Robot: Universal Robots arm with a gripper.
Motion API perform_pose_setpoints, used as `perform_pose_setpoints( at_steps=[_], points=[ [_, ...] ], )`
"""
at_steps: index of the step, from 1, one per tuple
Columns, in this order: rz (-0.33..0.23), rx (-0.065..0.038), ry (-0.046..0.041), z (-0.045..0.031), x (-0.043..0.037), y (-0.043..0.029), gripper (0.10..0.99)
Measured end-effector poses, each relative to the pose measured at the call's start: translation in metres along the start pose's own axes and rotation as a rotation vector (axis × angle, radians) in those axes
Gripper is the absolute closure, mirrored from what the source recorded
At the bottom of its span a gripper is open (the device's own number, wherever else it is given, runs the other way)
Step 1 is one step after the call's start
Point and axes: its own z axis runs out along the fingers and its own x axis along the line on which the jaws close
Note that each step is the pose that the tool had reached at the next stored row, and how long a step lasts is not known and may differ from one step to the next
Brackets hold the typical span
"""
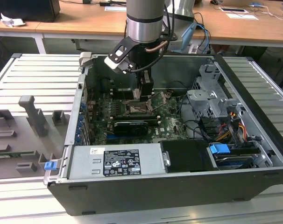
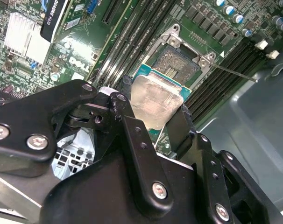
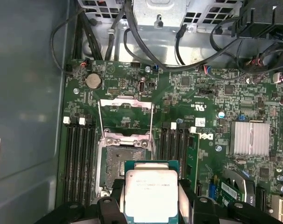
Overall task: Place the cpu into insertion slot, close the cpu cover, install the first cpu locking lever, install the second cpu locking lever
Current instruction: 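Place the cpu into insertion slot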
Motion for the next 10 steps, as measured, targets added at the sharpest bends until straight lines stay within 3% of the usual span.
perform_pose_setpoints(
  at_steps=[10],
  points=[
    [0.000,0.000,0.0000,0.0022,0.0004,-0.0001,0.545]
  ],
)
